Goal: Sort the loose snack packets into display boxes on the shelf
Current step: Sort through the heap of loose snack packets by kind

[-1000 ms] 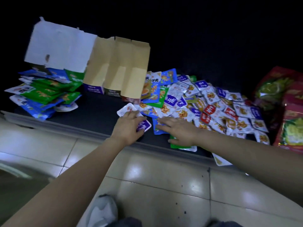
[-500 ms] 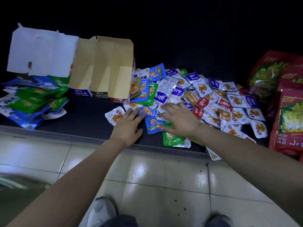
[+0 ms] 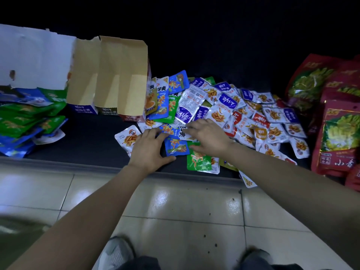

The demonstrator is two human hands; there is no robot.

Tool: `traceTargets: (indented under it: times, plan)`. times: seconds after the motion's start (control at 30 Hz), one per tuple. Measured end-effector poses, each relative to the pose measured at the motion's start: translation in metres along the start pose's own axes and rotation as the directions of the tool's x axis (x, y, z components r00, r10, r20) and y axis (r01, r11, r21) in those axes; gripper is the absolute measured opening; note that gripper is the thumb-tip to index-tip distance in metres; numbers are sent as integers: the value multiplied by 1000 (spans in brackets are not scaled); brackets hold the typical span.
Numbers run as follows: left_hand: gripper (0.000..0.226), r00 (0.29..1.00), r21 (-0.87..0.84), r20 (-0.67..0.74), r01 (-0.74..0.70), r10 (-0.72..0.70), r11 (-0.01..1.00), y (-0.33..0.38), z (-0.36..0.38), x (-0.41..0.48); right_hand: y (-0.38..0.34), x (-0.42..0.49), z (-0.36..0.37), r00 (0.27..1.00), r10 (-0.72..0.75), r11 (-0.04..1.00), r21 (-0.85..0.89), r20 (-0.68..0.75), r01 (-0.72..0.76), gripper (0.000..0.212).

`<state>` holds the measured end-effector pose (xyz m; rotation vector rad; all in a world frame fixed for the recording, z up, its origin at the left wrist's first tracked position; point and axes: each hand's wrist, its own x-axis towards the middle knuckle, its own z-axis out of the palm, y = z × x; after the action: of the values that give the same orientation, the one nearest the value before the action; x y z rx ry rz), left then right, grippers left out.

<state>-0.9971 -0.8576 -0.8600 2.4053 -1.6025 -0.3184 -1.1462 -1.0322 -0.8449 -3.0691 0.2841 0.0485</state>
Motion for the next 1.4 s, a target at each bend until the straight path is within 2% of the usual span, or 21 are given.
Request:
traceTargets:
  times: [0.1,0.17,0.23,0.3,0.4,0.53,0.6,0.67,0.73,0.8,0.87,0.9,1.0,1.03,1.1,1.2,1.27,1.4]
  plan:
    - [61,997,-24,-77,-15,13,1000,-1,-3,-5,1,3,1,988,-16,1000,3,-153,16,6]
    - [42,989,-85,-134,52,-63,995,2,-5,-10,-1,1,-5,976,-9,998,55,-216,21,4]
    - [34,974,-140,-132,168,-186,976,6,-7,-12,-2,-5,-12,970,32,994,109,-243,-5,5]
    - [41,955,-124,-86,274,-286,954,10,-7,-10,-2,-12,-19,966,74,990,136,-249,-41,6]
    - [66,924,-122,-16,378,-382,918,21,-8,-3,7,-24,-29,948,182,975,170,-262,-140,7]
    - [79,900,-95,19,435,-435,895,36,-3,11,28,-39,-42,864,425,890,298,-270,-345,5]
    - [83,868,-152,79,496,-490,855,35,2,20,37,-45,-43,830,505,841,349,-235,-413,6]
    - [77,839,-261,164,544,-519,798,32,4,26,40,-50,-45,774,608,745,464,-177,-480,14]
    - [55,830,-422,218,555,-514,717,32,2,27,40,-50,-47,693,717,573,628,-74,-526,32]
    - [41,800,-622,303,578,-518,528,31,-3,23,39,-46,-49,608,790,325,783,84,-531,42]
    - [34,767,-736,417,600,-488,314,32,-13,12,38,-41,-49,575,787,142,843,221,-518,42]
    - [30,763,-742,443,606,-471,285,32,-18,7,36,-37,-49,576,772,76,860,270,-505,39]
    - [24,774,-749,433,594,-463,293,25,-30,-9,28,-32,-54,575,708,-177,892,409,-416,17]
    - [28,777,-762,421,583,-468,281,22,-34,-14,26,-32,-56,594,679,-217,891,431,-399,18]
    - [38,787,-795,416,558,-456,239,16,-41,-19,24,-33,-58,645,622,-223,889,445,-399,25]
    - [23,819,-830,401,514,-410,215,14,-43,-20,22,-29,-61,679,556,-322,877,479,-356,38]
    - [20,839,-849,396,489,-372,199,19,-43,-18,20,-24,-62,713,515,-353,875,477,-331,49]
    - [38,860,-868,431,478,-273,136,31,-44,-15,6,-17,-55,756,430,-270,870,493,-414,39]
